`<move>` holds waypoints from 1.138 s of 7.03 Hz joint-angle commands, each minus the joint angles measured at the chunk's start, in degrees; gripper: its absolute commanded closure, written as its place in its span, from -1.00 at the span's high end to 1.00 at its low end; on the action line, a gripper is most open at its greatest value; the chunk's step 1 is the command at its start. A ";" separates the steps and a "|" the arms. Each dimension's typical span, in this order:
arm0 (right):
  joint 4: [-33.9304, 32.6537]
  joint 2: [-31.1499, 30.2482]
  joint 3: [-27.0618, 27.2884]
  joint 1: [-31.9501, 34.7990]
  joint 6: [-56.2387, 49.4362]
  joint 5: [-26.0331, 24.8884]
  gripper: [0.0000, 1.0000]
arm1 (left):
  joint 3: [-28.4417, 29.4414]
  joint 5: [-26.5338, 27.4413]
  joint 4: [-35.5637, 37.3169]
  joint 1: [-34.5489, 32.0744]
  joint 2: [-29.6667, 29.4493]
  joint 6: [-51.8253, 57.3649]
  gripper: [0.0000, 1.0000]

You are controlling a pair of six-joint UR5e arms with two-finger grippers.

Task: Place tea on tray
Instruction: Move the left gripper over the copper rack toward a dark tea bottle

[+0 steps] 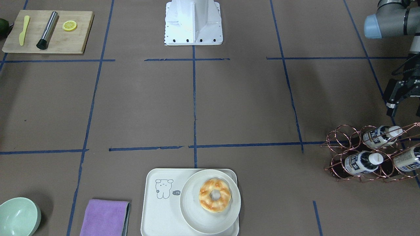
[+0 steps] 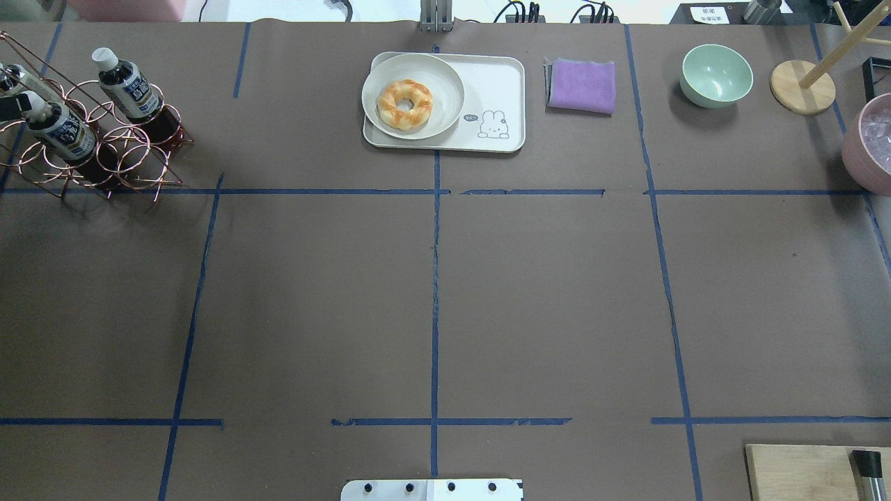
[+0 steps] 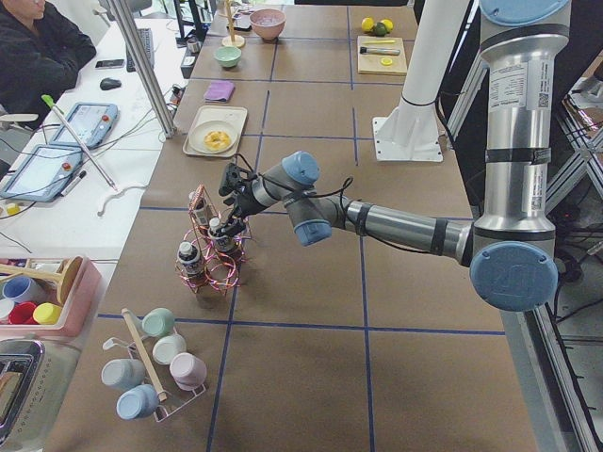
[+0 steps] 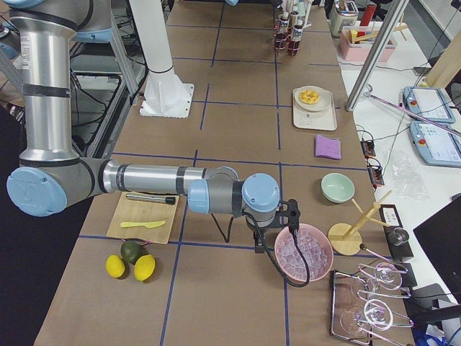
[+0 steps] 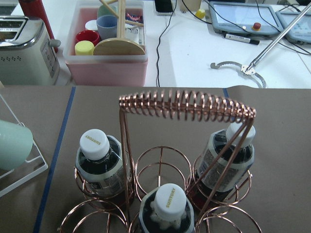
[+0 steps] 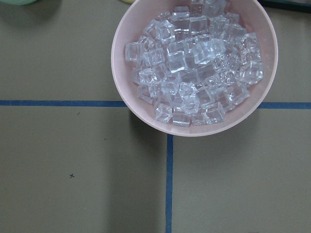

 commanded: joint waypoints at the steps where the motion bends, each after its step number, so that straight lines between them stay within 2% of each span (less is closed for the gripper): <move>1: -0.09 0.00 -0.08 0.02 0.23 0.20 1.00 | 2.68 1.04 -0.59 0.65 -2.09 -0.26 1.00; 3: -0.09 -0.09 -0.16 0.02 0.14 0.29 1.00 | 4.71 1.13 -0.59 1.18 -3.24 0.18 0.94; 6: -0.09 -0.17 -0.25 0.02 0.14 0.29 1.00 | 4.97 1.13 -0.42 2.59 -3.86 0.36 0.61; 8: -0.09 -0.17 -0.34 0.02 0.14 0.29 1.00 | 5.59 1.13 -0.59 2.85 -3.86 0.62 0.53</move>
